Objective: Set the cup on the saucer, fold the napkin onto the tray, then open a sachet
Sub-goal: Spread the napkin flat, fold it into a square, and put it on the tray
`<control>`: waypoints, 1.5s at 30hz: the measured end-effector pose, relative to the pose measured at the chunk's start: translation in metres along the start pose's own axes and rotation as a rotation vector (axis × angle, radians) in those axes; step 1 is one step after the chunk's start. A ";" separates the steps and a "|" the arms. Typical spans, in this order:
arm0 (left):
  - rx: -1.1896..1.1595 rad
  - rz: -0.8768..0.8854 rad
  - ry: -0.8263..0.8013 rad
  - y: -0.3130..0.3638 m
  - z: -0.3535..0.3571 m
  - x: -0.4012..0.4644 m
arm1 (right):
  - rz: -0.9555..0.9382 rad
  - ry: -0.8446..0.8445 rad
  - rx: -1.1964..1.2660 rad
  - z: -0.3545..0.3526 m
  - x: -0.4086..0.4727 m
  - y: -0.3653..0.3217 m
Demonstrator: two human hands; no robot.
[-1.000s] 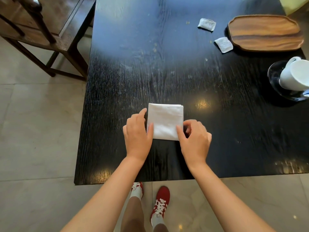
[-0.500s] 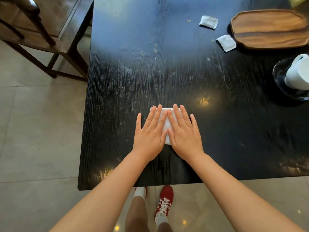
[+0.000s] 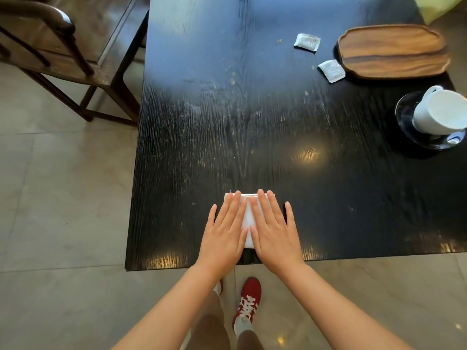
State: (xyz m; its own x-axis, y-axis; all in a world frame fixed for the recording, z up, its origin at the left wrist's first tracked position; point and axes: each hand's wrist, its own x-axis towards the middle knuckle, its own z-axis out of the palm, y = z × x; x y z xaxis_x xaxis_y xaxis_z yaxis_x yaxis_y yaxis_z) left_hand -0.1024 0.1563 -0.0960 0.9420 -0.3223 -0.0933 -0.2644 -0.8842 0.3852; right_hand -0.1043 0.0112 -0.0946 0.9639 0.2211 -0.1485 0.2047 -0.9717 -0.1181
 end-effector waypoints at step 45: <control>-1.111 -0.436 -0.003 0.176 -0.175 0.014 | 0.670 0.155 1.502 -0.232 -0.099 0.109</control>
State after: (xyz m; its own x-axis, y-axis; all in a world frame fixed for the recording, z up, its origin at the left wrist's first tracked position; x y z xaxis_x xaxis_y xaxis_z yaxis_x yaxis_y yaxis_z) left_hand -0.0992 0.0554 0.1315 0.9071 -0.0697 -0.4150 0.4026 -0.1433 0.9041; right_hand -0.1378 -0.1364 0.1349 0.8331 -0.2768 -0.4790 -0.4769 0.0795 -0.8754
